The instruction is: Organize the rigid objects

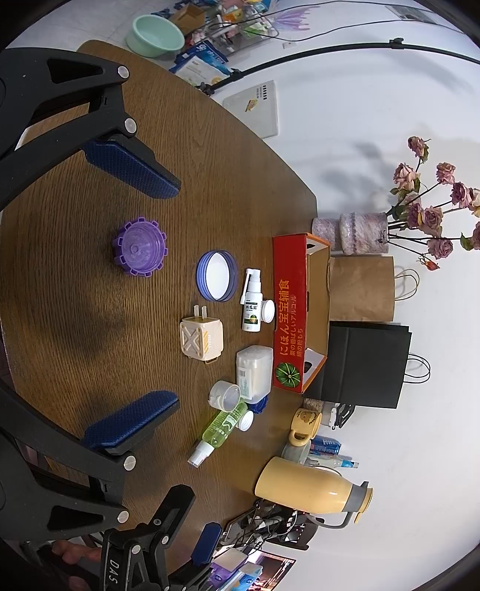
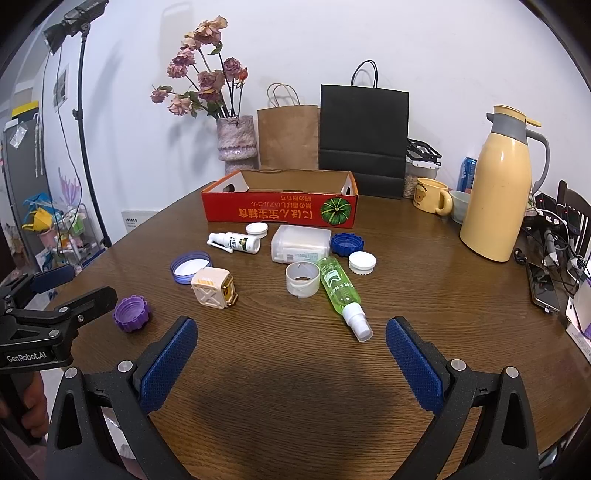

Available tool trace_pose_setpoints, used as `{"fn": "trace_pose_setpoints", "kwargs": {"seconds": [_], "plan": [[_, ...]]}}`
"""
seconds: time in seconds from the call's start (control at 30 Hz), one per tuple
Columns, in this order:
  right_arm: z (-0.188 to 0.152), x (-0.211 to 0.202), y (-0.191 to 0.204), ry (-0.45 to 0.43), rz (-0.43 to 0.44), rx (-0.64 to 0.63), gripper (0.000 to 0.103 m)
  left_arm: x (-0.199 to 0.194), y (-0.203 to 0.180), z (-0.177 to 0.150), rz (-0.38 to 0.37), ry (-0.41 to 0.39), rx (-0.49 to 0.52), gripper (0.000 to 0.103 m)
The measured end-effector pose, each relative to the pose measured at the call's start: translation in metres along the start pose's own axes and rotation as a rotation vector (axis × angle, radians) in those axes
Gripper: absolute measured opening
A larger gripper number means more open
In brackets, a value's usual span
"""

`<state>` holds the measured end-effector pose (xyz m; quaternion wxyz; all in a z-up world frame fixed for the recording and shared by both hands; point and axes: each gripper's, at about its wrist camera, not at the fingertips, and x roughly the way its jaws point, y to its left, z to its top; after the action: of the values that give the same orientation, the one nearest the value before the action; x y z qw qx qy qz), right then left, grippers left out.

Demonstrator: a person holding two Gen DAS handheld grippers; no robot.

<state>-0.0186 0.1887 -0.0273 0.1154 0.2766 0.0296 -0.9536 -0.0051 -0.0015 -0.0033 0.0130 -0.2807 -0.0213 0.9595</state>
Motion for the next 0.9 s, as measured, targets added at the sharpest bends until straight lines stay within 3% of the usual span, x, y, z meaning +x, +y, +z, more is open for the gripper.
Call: {"fn": "trace_pose_setpoints", "kwargs": {"seconds": [0.9], "plan": [[0.0000, 0.0012, 0.0003, 0.001, -0.005, -0.004, 0.103, 0.0007, -0.0013, -0.0013, -0.003, -0.001, -0.002, 0.103]]}}
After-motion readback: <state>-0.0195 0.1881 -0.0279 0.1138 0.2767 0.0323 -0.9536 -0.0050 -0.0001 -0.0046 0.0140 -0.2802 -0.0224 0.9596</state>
